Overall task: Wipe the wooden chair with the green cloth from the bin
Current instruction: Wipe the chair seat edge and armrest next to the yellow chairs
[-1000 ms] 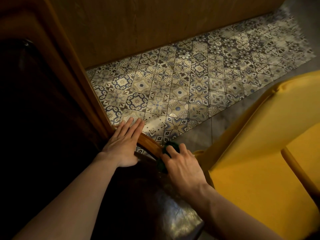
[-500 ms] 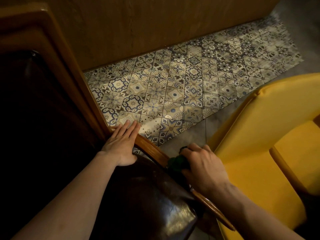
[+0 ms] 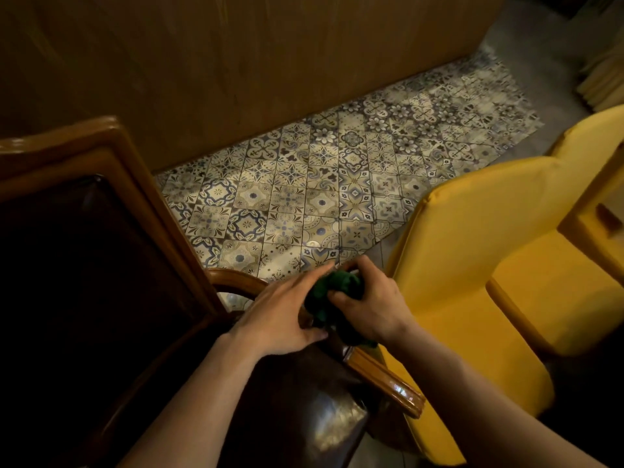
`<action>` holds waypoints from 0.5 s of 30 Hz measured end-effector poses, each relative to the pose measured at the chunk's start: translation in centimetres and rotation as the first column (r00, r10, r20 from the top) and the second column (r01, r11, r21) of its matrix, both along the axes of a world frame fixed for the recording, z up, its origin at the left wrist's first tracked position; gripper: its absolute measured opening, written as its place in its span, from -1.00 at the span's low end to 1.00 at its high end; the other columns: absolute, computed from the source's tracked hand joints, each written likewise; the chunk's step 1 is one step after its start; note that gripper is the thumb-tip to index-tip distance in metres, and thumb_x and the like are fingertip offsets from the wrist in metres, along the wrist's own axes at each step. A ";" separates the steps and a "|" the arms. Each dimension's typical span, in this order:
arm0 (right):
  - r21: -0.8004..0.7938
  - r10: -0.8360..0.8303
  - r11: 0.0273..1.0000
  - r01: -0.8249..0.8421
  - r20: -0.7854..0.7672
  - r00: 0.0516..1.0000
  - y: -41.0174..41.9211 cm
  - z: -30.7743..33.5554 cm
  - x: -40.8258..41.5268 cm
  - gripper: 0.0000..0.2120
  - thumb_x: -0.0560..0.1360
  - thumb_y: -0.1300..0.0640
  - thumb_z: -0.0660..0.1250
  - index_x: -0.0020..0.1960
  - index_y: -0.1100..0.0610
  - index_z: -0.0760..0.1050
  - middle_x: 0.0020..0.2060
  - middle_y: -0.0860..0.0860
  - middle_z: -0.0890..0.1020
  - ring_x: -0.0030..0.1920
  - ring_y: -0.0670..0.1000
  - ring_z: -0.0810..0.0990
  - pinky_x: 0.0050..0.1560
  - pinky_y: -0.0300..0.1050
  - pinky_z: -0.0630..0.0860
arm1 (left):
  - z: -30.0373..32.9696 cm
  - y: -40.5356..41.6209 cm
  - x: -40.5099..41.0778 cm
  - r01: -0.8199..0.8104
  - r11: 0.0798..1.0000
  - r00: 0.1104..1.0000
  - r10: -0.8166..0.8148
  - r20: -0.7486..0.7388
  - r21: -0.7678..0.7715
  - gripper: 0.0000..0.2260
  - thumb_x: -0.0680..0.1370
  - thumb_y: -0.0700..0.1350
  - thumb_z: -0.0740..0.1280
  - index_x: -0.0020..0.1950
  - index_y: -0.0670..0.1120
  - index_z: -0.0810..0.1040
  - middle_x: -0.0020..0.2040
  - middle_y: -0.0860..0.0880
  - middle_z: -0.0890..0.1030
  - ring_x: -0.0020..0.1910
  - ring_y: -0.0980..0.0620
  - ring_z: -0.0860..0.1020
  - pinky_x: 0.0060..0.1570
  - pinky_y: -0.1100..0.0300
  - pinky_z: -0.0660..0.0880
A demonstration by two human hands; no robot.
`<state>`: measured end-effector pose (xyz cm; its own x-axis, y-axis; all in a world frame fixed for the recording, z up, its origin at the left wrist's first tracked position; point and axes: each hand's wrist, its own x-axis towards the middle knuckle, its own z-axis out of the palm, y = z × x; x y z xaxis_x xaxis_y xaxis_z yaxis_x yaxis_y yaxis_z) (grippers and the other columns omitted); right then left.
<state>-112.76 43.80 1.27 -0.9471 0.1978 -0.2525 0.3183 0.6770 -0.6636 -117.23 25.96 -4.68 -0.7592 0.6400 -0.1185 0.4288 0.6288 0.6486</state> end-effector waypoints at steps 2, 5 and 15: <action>-0.035 -0.002 0.999 0.001 -0.026 1.000 -0.2 0.6 0.0 -0.66 0.41 0.04 0.46 0.10 -0.07 0.39 0.01 0.02 0.62 0.00 0.12 0.61 0.01 0.13 0.61 | 0.9 -0.2 -0.3 -0.013 1.000 1.000 0.012 -0.026 -0.003 -0.01 0.36 0.14 0.54 0.57 0.39 -0.08 0.54 0.14 0.32 0.48 0.04 0.29 0.38 0.17 0.16; -0.101 0.019 0.995 -0.024 -0.046 0.999 -0.6 0.9 -0.1 -0.61 0.40 0.04 0.48 0.13 -0.04 0.36 0.02 0.04 0.62 -0.01 0.10 0.62 0.02 0.15 0.61 | 1.6 -0.7 -0.3 -0.032 0.999 0.999 0.032 0.013 0.012 -0.06 0.32 0.30 0.49 0.55 0.40 -0.01 0.51 0.19 0.36 0.43 0.05 0.37 0.38 0.07 0.33; -0.035 0.304 0.950 -0.309 -0.099 0.947 0.8 4.8 2.1 -0.59 0.29 0.11 0.57 0.07 -0.01 0.49 -0.04 -0.07 0.64 -0.08 -0.06 0.61 -0.12 -0.14 0.58 | 6.6 -2.3 1.0 -0.180 0.983 0.982 0.177 -0.072 -0.037 -0.50 0.42 -0.29 0.49 0.06 0.27 0.44 -0.12 0.35 0.51 -0.01 0.14 0.57 -0.05 0.08 0.53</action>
<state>-110.70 44.61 6.08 -0.9796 -0.1162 -0.1640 0.0369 0.6979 -0.7152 -116.18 23.64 1.94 -0.8681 0.4886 -0.0872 0.3492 0.7262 0.5921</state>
